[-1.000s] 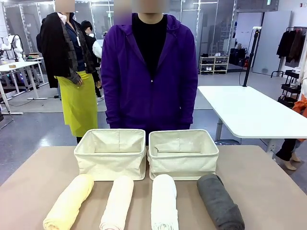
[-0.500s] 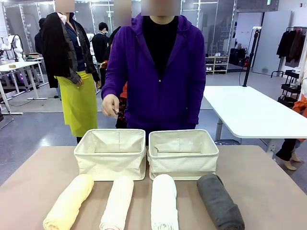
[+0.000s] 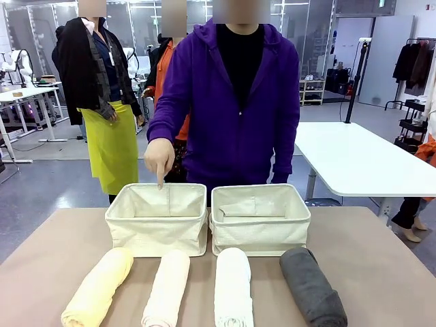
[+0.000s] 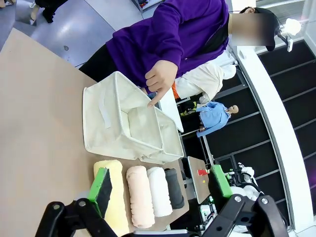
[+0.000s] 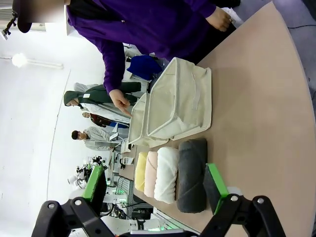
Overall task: Divide the towels into two baskets.
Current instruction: Pick up one hotel-folded towel and place it in the Fabric basket indicated by the person.
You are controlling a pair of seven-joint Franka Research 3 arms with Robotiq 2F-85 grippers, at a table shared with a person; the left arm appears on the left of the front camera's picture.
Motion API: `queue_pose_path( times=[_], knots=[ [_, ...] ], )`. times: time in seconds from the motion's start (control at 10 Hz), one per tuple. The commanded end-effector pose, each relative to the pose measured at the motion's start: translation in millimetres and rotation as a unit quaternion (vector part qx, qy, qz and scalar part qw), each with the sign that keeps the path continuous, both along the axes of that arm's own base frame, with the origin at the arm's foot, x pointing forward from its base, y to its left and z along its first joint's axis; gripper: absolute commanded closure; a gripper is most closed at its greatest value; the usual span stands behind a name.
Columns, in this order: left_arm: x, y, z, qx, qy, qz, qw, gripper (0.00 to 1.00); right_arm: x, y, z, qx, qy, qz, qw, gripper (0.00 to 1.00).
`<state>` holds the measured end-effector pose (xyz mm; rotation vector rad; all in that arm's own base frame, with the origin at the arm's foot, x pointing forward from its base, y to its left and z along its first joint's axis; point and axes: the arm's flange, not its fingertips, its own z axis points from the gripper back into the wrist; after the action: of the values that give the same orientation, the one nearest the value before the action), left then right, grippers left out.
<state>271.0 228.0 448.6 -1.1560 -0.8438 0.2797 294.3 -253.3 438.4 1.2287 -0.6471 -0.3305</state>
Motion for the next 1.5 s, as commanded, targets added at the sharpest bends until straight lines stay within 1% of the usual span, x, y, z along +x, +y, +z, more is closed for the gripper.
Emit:
queue_pose_path(
  times=[0.0, 0.1, 0.2, 0.3, 0.4, 0.5, 0.6, 0.8, 0.9, 1.0, 1.1, 1.3, 1.4],
  knots=[
    [0, 2, 2, -0.004, -0.008, -0.002, 1.0, 0.0, -1, -1, 2, 0.003, -0.01, -0.003, 1.0, 0.0],
    [0, 2, 2, -0.004, -0.008, -0.002, 1.0, 0.0, -1, -1, 2, 0.003, -0.01, -0.003, 1.0, 0.0],
    [0, 0, 0, 0.0, 0.0, 0.0, 1.0, 0.0, -1, -1, 2, 0.003, -0.01, -0.003, 1.0, 0.0],
    [5, -22, 18, 0.036, 0.021, -0.02, 0.999, 0.0, -1, -1, 2, 0.003, -0.01, -0.003, 1.0, 0.0],
    [14, -49, 26, 0.072, 0.04, -0.036, 0.996, 0.0, -1, -1, 2, 0.003, -0.01, -0.003, 1.0, 0.0],
    [22, -75, 30, 0.091, 0.045, -0.06, 0.993, 0.0, -1, -1, 2, 0.003, -0.01, -0.003, 1.0, 0.0],
    [31, -103, 30, 0.127, 0.063, -0.072, 0.987, 0.0, -1, -1, 2, 0.003, -0.01, -0.003, 1.0, 0.0],
    [37, -153, 19, 0.196, 0.091, -0.094, 0.972, 0.0, -1, -1, 2, 0.003, -0.01, -0.003, 1.0, 0.0],
    [41, -174, 12, 0.222, 0.108, -0.117, 0.962, 0.0, -1, -1, 2, 0.003, -0.01, -0.003, 1.0, 0.0],
    [46, -194, 6, 0.27, 0.116, -0.12, 0.948, 0.0, -1, -1, 2, 0.003, -0.01, -0.003, 1.0, 0.0],
    [48, -209, 1, 0.289, 0.125, -0.139, 0.939, 0.0, -1, -1, 2, 0.003, -0.01, -0.003, 1.0, 0.0],
    [54, -229, -14, 0.361, 0.158, -0.174, 0.903, 0.0, -1, -1, 2, 0.003, -0.01, -0.003, 1.0, 0.0],
    [55, -238, -23, 0.386, 0.171, -0.186, 0.887, 0.0, -1, -1, 2, 0.003, -0.01, -0.003, 1.0, 0.0]
  ],
)
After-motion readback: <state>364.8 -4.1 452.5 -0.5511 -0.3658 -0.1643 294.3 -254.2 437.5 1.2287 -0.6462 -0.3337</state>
